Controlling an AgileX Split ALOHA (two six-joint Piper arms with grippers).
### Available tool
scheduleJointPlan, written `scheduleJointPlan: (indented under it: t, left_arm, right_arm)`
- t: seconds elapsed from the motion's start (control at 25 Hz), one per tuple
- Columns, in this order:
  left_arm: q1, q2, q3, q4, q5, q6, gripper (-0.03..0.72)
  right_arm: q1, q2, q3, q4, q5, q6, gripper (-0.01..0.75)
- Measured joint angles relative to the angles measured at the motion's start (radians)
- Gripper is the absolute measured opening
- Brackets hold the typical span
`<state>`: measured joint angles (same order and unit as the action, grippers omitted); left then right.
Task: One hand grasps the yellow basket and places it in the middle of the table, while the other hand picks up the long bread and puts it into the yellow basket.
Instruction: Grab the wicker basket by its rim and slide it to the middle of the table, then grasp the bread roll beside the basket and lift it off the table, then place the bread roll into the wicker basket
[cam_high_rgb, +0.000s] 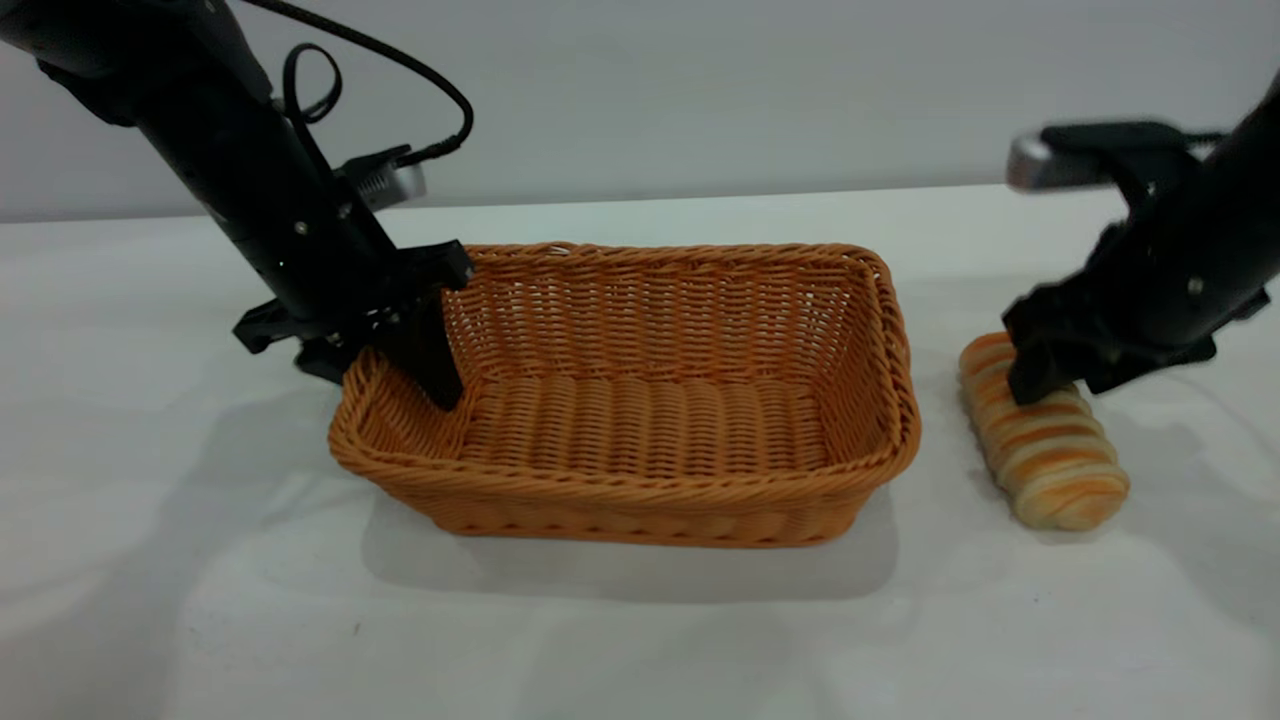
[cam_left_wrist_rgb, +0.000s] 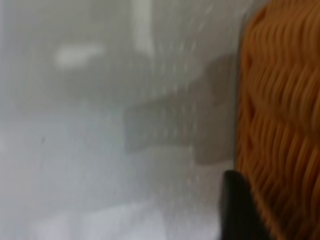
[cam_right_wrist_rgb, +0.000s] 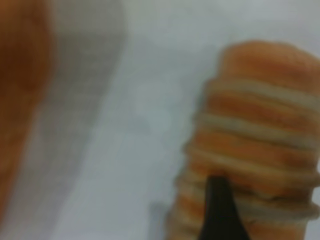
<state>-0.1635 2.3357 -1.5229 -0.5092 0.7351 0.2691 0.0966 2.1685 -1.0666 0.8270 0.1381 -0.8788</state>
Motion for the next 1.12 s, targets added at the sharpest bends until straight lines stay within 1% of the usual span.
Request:
scheduleJointPlan:
  t: [0.12, 0.16, 0.2, 0.24, 0.32, 0.36, 0.4, 0.44, 0.52, 0.68, 0.8, 0.88, 0.96, 1.04, 1.12]
  left_arm:
    - [0.000, -0.023, 0.000, 0.050, 0.055, -0.025, 0.617]
    - [0.000, -0.040, -0.001, 0.066, 0.073, -0.029, 0.647]
    - [0.000, -0.062, -0.001, 0.082, 0.094, -0.033, 0.659]
    - [0.000, -0.084, -0.001, 0.095, 0.117, -0.039, 0.664]
    - [0.000, -0.145, -0.001, 0.132, 0.154, -0.052, 0.656]
    - [0.000, -0.174, -0.001, 0.153, 0.172, -0.057, 0.648]
    - [0.000, -0.211, -0.001, 0.170, 0.189, -0.065, 0.636]
    - [0.000, -0.251, -0.001, 0.190, 0.200, -0.075, 0.623]
    - [0.000, -0.331, -0.001, 0.229, 0.225, -0.091, 0.603]
    - [0.000, -0.511, -0.001, 0.300, 0.285, -0.105, 0.588]
    - [0.000, -0.642, -0.001, 0.333, 0.342, -0.107, 0.584]
    - [0.000, -0.727, -0.001, 0.352, 0.371, -0.110, 0.584]
    - [0.000, -0.798, -0.001, 0.374, 0.396, -0.128, 0.584]
    - [0.000, -0.868, -0.001, 0.400, 0.425, -0.150, 0.584]
    - [0.000, -0.925, -0.001, 0.418, 0.432, -0.165, 0.584]
  right_arm:
    - [-0.002, 0.045, -0.014, 0.011, -0.005, 0.001, 0.535]
    - [-0.002, 0.054, -0.018, 0.017, -0.005, 0.001, 0.525]
    - [-0.002, 0.063, -0.022, 0.018, -0.005, 0.001, 0.496]
    - [-0.002, 0.070, -0.023, 0.020, -0.002, 0.001, 0.441]
    - [-0.002, 0.074, -0.025, 0.024, 0.006, 0.001, 0.278]
    - [-0.002, 0.074, -0.026, 0.024, 0.011, 0.001, 0.175]
    - [-0.002, 0.074, -0.030, 0.022, 0.019, 0.000, 0.107]
    - [-0.005, 0.072, -0.032, 0.016, 0.029, 0.000, 0.082]
    - [-0.016, 0.049, -0.032, -0.025, 0.062, 0.001, 0.077]
    - [-0.044, -0.098, -0.021, -0.140, 0.184, 0.058, 0.076]
    - [-0.022, -0.264, -0.021, -0.160, 0.240, 0.098, 0.076]
    - [0.039, -0.344, -0.021, -0.145, 0.248, 0.107, 0.076]
    - [0.117, -0.380, -0.021, -0.105, 0.243, 0.107, 0.075]
    - [0.208, -0.370, -0.029, -0.066, 0.241, 0.106, 0.077]
    - [0.283, -0.321, -0.050, -0.036, 0.236, 0.103, 0.090]
